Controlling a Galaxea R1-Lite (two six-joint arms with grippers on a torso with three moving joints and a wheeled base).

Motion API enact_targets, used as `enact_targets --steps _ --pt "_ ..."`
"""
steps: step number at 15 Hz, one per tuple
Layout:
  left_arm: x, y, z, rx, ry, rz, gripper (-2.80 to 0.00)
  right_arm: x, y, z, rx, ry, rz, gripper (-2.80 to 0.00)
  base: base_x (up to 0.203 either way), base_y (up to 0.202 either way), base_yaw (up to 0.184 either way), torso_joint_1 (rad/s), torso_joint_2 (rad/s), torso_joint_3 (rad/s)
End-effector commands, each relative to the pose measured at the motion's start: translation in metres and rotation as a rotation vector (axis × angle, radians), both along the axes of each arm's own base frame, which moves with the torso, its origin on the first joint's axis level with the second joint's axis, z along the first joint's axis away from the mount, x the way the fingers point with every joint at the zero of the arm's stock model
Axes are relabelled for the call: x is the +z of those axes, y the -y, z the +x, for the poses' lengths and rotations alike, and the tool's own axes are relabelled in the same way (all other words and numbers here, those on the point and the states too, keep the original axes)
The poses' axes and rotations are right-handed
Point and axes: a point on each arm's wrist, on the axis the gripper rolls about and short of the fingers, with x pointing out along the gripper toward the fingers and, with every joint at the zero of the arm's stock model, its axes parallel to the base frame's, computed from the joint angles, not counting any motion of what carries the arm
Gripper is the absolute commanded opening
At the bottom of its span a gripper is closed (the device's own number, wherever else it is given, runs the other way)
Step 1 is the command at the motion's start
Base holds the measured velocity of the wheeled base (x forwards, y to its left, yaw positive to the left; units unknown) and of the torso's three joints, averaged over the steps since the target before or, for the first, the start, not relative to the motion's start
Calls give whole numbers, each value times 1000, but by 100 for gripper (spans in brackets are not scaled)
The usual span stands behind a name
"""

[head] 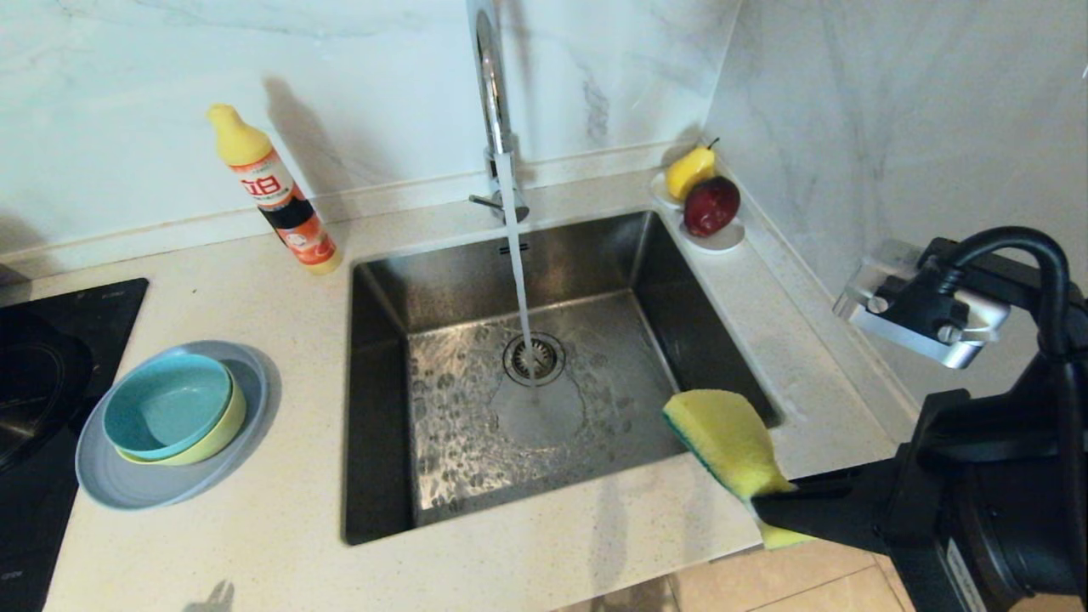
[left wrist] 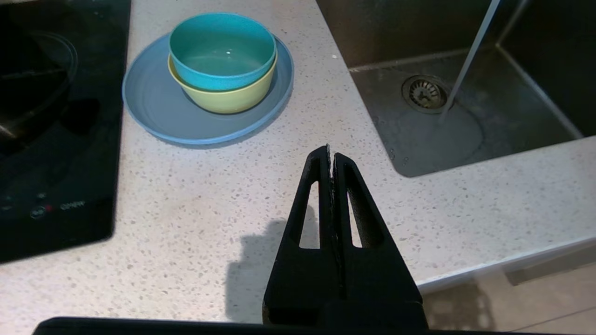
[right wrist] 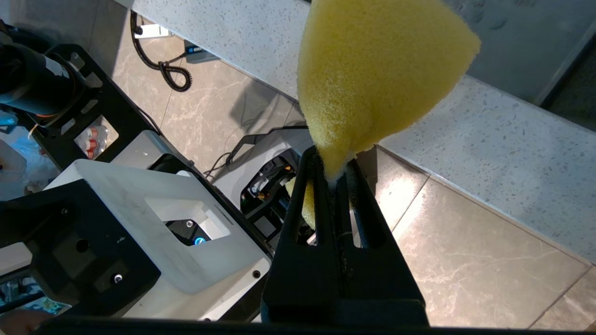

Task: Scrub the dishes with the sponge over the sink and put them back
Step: Pick up a bowl and the sponge

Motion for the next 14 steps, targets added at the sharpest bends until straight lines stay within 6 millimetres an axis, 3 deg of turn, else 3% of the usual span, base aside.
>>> enact_targets --steps 1,7,11,14 --pt "-11 0 3 2 -39 11 -280 -6 -4 4 -11 -14 -26 -280 0 0 0 0 0 0" --pt "-4 0 2 11 -22 29 -280 -6 3 1 -13 -13 -28 -280 0 0 0 0 0 0" --pt "83 -1 -12 42 65 28 -280 -4 6 -1 -13 -5 -21 -280 0 0 0 0 0 0" --pt "150 -2 4 125 53 67 -280 -6 7 -1 -16 -7 -26 -280 0 0 0 0 0 0"
